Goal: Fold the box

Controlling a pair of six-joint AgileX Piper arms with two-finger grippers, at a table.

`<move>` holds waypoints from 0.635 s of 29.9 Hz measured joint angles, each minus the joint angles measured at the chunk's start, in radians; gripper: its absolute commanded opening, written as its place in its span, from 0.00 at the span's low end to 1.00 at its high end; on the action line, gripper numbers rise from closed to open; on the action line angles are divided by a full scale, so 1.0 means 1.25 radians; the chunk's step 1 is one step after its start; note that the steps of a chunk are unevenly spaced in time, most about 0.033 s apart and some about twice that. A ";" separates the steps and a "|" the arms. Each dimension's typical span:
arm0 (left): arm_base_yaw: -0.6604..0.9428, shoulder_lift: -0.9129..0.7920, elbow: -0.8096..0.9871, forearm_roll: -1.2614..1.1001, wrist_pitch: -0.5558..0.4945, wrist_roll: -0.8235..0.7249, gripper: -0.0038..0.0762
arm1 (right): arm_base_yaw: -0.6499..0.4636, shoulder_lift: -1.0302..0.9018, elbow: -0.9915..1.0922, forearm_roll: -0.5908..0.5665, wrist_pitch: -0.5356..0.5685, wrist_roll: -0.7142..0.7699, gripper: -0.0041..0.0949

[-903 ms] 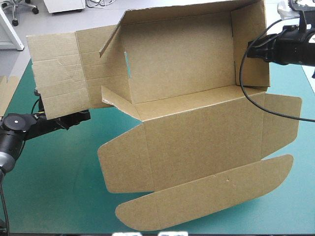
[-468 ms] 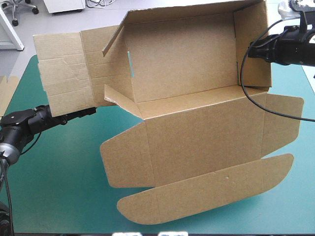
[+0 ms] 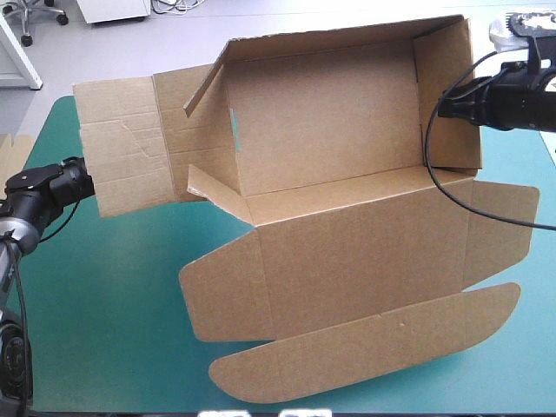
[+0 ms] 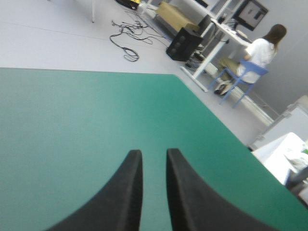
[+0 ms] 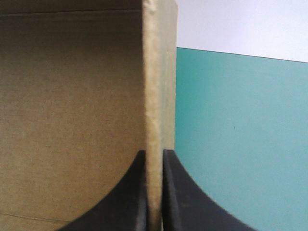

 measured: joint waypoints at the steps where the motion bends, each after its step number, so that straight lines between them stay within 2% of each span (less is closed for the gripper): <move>1: -0.004 0.005 -0.009 -0.006 0.029 -0.007 0.19 | 0.000 -0.007 0.000 0.000 0.000 0.000 0.04; 6: -0.023 0.007 -0.038 -0.037 0.095 -0.069 0.19 | 0.000 -0.025 0.020 0.009 0.000 0.000 0.04; 14: -0.049 -0.002 -0.041 0.030 0.102 -0.189 0.20 | 0.001 0.018 0.061 -0.023 0.000 0.002 0.04; 16: -0.061 -0.002 -0.041 0.043 0.102 -0.207 0.26 | 0.003 0.031 0.061 -0.027 0.000 0.002 0.04; 19: -0.075 -0.002 -0.042 0.060 0.102 -0.230 0.42 | 0.010 0.052 0.061 -0.043 0.000 0.009 0.04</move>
